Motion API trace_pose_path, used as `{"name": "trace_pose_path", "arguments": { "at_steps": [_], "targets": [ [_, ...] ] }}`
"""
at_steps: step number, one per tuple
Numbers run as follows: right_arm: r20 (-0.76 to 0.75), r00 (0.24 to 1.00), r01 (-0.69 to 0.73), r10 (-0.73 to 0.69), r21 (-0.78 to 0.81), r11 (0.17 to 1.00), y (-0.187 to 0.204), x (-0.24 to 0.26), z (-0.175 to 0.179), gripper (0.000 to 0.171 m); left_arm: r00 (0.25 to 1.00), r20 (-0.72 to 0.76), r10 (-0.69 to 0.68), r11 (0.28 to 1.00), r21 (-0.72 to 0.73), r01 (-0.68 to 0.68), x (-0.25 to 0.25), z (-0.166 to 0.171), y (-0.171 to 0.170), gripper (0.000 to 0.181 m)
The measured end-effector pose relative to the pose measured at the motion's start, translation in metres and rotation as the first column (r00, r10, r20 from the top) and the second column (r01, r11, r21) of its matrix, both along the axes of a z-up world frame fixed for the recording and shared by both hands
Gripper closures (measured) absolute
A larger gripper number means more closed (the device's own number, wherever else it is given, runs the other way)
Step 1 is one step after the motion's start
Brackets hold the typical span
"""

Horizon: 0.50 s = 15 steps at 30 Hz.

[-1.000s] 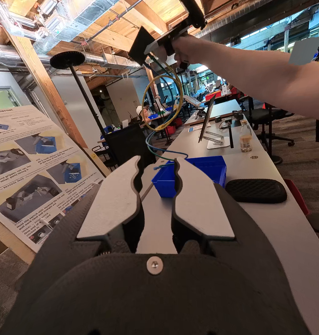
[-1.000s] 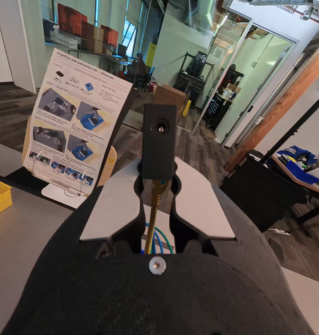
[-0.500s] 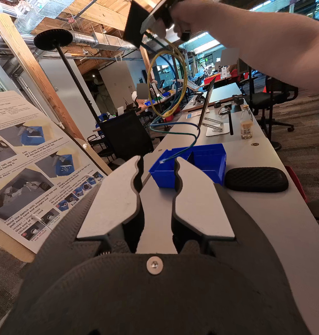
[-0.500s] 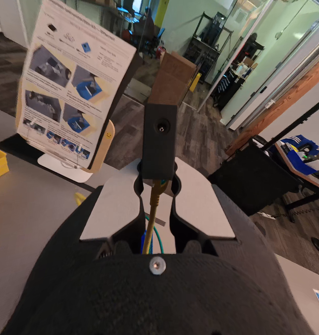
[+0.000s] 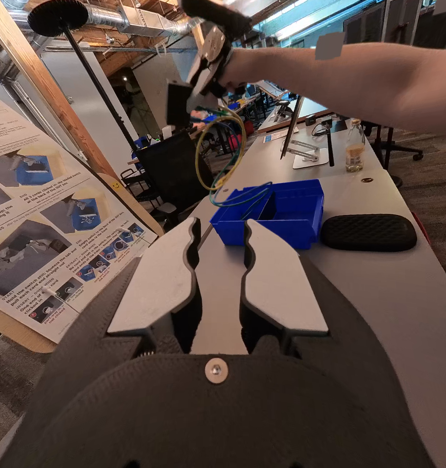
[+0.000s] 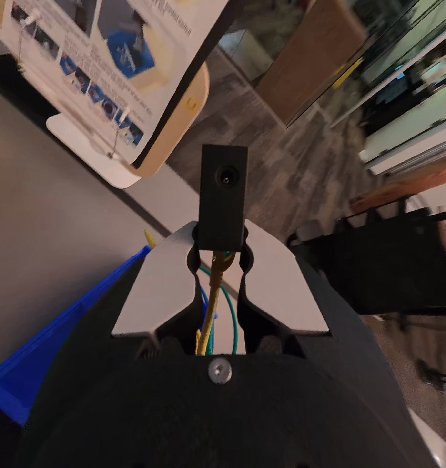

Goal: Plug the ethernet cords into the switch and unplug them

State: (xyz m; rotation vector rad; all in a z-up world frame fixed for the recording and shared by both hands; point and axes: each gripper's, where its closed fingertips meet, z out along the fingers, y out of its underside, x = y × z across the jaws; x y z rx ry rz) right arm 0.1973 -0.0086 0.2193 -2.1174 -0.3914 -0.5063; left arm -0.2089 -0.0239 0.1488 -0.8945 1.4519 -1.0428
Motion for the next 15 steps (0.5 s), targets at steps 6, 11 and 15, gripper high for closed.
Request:
{"name": "trace_pose_path", "arguments": {
  "at_steps": [6,11,15],
  "targets": [
    [-0.088,0.988,-0.137,0.128,-0.099,0.986,-0.014,-0.004,-0.074,0.142,1.000,-0.003,-0.007,1.000,-0.001,0.007,0.003,-0.001,0.000,0.151],
    [-0.076,0.987,-0.155,0.144,-0.176,0.972,-0.015,0.001,-0.139,0.142,1.000,-0.014,-0.014,1.000,0.022,0.014,0.005,-0.003,-0.004,0.151],
    [-0.161,0.972,-0.215,0.173,-0.291,0.932,-0.023,-0.007,-0.192,0.142,1.000,-0.026,-0.008,0.999,0.048,0.010,0.005,-0.005,-0.006,0.151]
  ]
}}
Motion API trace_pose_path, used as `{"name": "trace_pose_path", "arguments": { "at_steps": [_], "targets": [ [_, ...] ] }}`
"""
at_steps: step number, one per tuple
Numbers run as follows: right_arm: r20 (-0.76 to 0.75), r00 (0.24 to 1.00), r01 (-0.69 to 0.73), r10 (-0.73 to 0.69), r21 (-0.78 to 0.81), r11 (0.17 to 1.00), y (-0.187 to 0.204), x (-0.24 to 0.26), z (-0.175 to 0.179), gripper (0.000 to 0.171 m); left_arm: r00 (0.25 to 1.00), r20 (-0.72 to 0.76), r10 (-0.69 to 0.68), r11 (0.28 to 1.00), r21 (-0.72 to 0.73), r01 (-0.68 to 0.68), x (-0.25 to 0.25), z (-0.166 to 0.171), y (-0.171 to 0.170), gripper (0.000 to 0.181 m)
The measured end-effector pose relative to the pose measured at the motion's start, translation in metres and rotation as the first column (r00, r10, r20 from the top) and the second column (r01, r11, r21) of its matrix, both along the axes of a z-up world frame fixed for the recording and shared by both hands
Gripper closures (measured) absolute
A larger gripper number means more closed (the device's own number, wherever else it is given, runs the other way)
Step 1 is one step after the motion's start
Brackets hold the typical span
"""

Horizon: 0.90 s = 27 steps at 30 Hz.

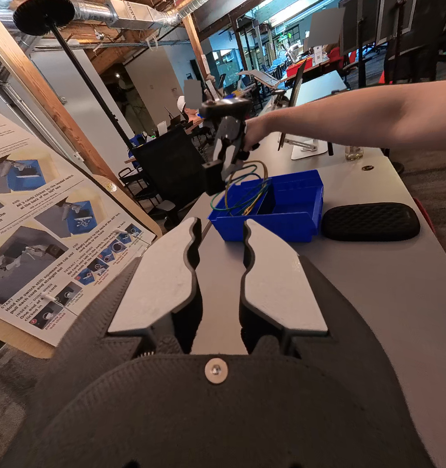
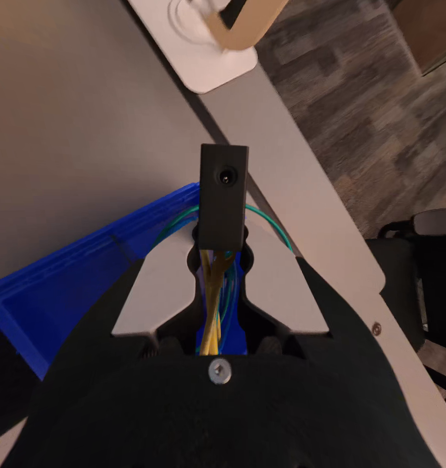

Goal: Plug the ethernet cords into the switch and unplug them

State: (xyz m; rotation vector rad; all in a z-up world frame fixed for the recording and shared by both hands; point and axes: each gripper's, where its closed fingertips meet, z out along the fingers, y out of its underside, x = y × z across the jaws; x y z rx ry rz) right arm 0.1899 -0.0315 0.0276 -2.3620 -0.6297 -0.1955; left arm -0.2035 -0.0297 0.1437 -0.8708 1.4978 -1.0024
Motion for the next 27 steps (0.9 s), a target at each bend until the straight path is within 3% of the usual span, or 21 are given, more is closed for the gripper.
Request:
{"name": "trace_pose_path", "arguments": {
  "at_steps": [5,10,14,17,19,22,25,27],
  "targets": [
    [-0.068,0.993,-0.110,0.101,-0.150,0.982,-0.005,-0.030,-0.046,0.142,1.000,-0.001,-0.006,1.000,-0.028,0.006,-0.002,0.002,0.000,0.151],
    [0.011,1.000,-0.025,0.028,-0.247,0.969,-0.005,-0.026,-0.059,0.134,1.000,0.007,0.000,0.998,-0.065,0.000,-0.007,0.007,0.003,0.145],
    [0.029,1.000,0.013,-0.007,-0.208,0.978,-0.015,-0.027,-0.031,0.124,0.999,0.009,0.052,0.995,-0.081,-0.051,-0.022,0.013,0.013,0.138],
    [-0.028,0.998,0.060,-0.062,-0.052,0.997,-0.031,-0.025,0.013,0.109,0.974,-0.059,0.220,0.969,-0.105,-0.225,-0.046,0.009,0.044,0.133],
    [-0.074,0.989,0.133,-0.127,0.084,0.988,-0.049,-0.013,0.038,0.095,0.887,-0.193,0.419,0.890,-0.107,-0.444,-0.073,-0.011,0.082,0.126],
    [-0.155,0.940,0.326,-0.303,0.163,0.931,-0.096,0.020,0.034,0.095,0.605,-0.442,0.663,0.651,-0.058,-0.757,-0.131,-0.060,0.144,0.111],
    [-0.280,0.849,0.486,-0.447,0.082,0.870,-0.145,0.039,-0.015,0.095,0.345,-0.640,0.686,0.399,-0.065,-0.914,-0.183,-0.107,0.190,0.100],
    [-0.330,0.776,0.576,-0.537,0.023,0.817,-0.170,0.046,-0.053,0.096,0.297,-0.755,0.585,0.321,-0.120,-0.939,-0.198,-0.137,0.204,0.097]
  ]
}}
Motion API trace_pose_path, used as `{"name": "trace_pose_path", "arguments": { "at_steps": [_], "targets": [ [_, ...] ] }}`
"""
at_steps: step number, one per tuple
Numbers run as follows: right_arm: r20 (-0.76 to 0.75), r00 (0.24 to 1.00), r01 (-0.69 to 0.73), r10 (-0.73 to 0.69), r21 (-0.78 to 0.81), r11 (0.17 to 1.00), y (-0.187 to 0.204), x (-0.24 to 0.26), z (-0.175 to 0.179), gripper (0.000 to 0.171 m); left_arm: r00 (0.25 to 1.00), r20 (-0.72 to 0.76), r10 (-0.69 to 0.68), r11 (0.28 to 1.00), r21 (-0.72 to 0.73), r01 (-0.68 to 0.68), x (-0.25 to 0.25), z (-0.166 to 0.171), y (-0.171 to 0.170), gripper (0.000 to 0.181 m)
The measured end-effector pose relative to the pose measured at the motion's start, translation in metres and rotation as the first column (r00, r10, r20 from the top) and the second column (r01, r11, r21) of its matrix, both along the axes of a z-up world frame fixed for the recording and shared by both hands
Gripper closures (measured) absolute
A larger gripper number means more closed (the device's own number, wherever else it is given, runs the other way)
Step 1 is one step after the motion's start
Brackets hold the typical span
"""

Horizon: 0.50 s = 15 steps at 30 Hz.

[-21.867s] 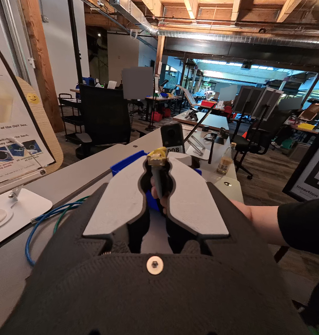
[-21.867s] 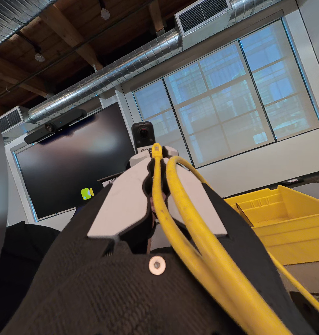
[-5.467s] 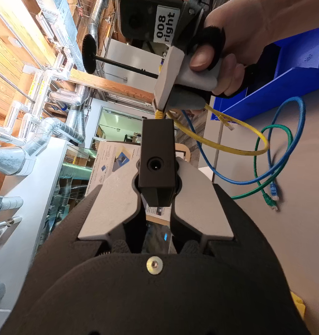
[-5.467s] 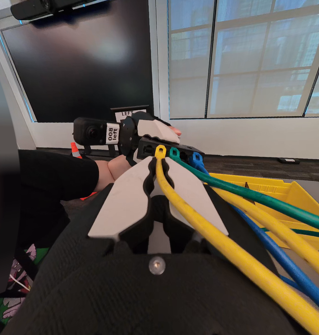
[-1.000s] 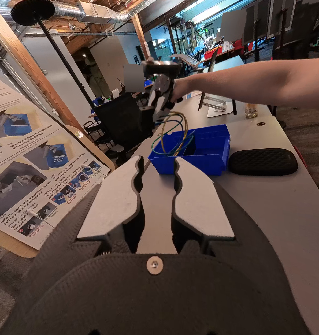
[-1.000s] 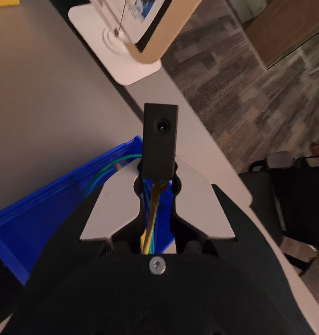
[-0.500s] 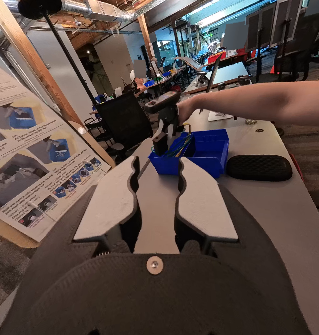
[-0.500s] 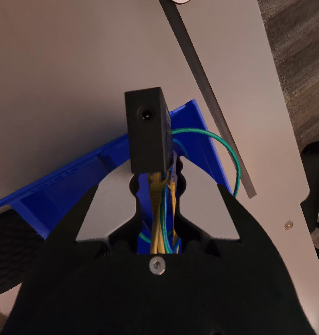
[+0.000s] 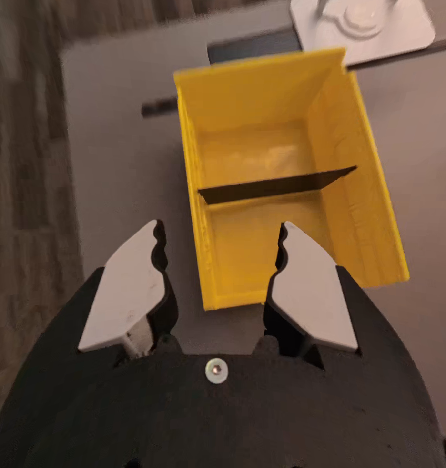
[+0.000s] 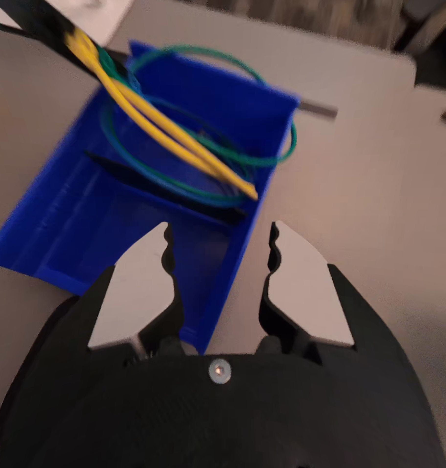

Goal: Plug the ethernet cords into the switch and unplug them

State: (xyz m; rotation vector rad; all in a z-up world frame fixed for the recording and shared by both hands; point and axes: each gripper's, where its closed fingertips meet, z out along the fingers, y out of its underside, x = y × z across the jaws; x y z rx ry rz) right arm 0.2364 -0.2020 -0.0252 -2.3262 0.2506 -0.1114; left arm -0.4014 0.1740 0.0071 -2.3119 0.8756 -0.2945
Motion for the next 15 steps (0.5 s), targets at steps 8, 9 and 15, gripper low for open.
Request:
{"name": "trace_pose_path", "arguments": {
  "at_steps": [8,9,15],
  "targets": [
    [-0.204,0.975,0.054,-0.093,-0.189,0.980,-0.041,-0.019,-0.097,0.150,0.997,-0.067,0.029,0.914,-0.403,-0.054,-0.029,-0.087,0.011,0.094],
    [-0.158,0.982,0.072,-0.104,-0.200,0.977,-0.042,-0.017,-0.097,0.154,0.996,-0.084,0.030,0.899,-0.434,-0.064,-0.033,-0.094,0.009,0.096],
    [-0.030,0.993,0.104,-0.116,-0.259,0.960,-0.040,-0.031,-0.098,0.160,0.998,-0.037,-0.052,0.791,-0.612,0.019,-0.023,-0.125,-0.008,0.142]
  ]
}}
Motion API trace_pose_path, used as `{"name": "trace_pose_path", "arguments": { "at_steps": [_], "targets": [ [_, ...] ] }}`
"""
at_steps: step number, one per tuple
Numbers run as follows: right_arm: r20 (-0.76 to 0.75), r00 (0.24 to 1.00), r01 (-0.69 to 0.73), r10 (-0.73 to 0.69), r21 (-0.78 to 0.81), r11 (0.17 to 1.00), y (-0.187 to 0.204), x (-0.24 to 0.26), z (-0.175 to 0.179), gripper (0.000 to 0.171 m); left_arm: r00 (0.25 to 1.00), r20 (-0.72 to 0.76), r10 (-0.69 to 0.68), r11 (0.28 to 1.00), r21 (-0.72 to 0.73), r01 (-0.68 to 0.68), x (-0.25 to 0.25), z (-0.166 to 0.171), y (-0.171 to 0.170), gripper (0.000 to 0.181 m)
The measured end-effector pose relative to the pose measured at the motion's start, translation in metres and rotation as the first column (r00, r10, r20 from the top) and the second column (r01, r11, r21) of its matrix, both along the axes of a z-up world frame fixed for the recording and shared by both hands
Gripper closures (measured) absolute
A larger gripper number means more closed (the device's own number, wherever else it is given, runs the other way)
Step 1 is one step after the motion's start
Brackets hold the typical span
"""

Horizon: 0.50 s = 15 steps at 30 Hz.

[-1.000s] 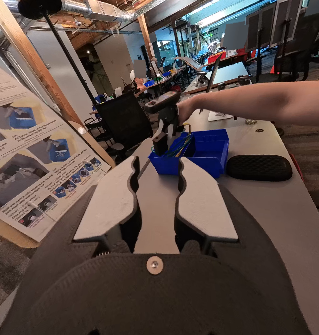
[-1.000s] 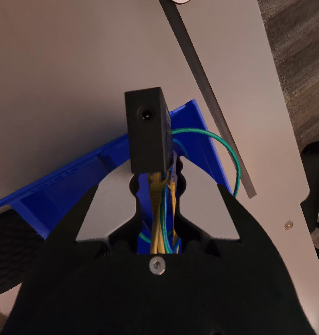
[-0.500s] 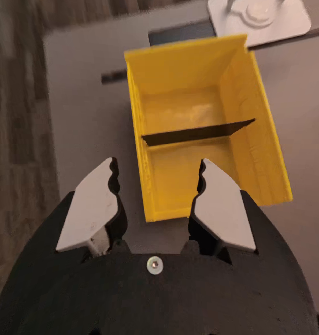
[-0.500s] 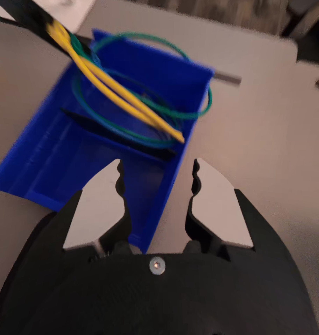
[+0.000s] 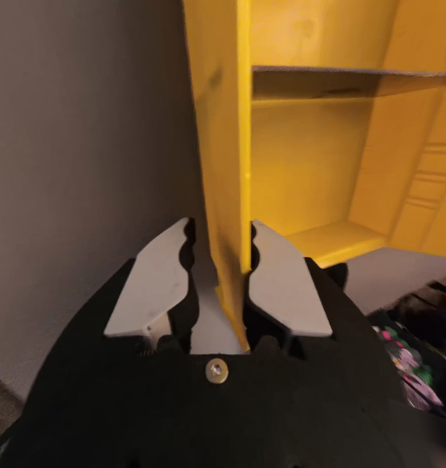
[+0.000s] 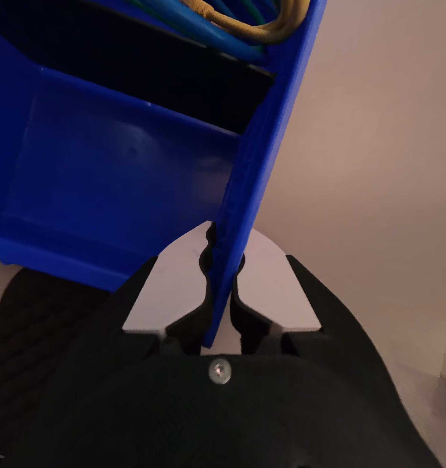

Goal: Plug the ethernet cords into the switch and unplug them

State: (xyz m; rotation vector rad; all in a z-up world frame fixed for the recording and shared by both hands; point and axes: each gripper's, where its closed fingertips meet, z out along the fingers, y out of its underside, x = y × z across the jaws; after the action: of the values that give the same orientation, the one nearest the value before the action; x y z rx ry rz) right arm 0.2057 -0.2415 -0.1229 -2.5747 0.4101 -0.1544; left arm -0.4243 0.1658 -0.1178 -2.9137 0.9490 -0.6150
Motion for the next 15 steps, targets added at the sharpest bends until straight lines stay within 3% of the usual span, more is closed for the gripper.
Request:
{"name": "trace_pose_path", "arguments": {
  "at_steps": [2,6,10,15],
  "targets": [
    [0.002,1.000,0.006,-0.006,0.001,1.000,0.004,-0.010,0.000,0.160,0.999,-0.032,-0.036,0.999,0.001,0.036,0.004,-0.002,-0.001,0.157],
    [0.012,1.000,-0.016,0.016,0.005,1.000,0.020,-0.036,0.001,0.157,0.947,-0.288,-0.144,0.982,0.079,0.174,0.004,-0.008,-0.004,0.174],
    [0.018,0.999,-0.044,0.044,0.005,0.999,0.042,-0.067,0.001,0.156,0.932,-0.254,-0.257,0.964,0.006,0.267,0.051,-0.008,-0.032,0.165],
    [0.060,0.988,-0.142,0.142,-0.004,0.990,0.064,-0.112,0.005,0.141,0.867,-0.367,-0.337,0.933,-0.006,0.361,0.083,-0.009,-0.055,0.161]
  ]
}}
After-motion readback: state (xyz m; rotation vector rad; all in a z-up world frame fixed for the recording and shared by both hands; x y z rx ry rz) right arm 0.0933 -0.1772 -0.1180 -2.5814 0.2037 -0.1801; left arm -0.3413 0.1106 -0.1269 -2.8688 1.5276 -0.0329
